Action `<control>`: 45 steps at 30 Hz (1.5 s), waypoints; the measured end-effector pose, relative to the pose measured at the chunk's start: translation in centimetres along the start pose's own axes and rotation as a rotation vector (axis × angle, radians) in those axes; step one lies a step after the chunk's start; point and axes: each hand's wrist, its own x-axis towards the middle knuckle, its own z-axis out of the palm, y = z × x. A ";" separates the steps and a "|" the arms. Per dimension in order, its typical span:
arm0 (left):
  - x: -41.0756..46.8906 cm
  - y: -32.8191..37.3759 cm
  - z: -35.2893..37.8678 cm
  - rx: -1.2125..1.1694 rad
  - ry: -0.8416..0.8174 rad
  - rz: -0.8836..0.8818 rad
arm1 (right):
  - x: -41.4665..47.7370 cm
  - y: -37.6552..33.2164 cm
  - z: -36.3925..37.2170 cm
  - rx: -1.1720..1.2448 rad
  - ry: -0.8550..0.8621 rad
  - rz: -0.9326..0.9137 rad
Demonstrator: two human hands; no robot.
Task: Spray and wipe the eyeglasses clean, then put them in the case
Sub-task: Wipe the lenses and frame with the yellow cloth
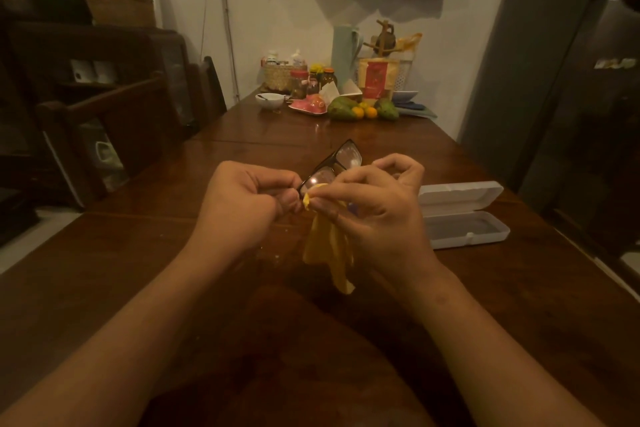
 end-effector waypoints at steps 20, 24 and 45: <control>-0.1 0.4 0.7 -0.074 0.003 -0.032 | 0.4 0.2 -0.5 0.034 0.123 0.216; -0.1 0.1 0.6 -0.043 -0.002 -0.026 | 0.2 0.1 -0.3 -0.001 0.052 0.156; 0.0 0.0 0.4 -0.020 -0.014 0.027 | 0.4 0.8 -0.9 -0.009 0.036 0.036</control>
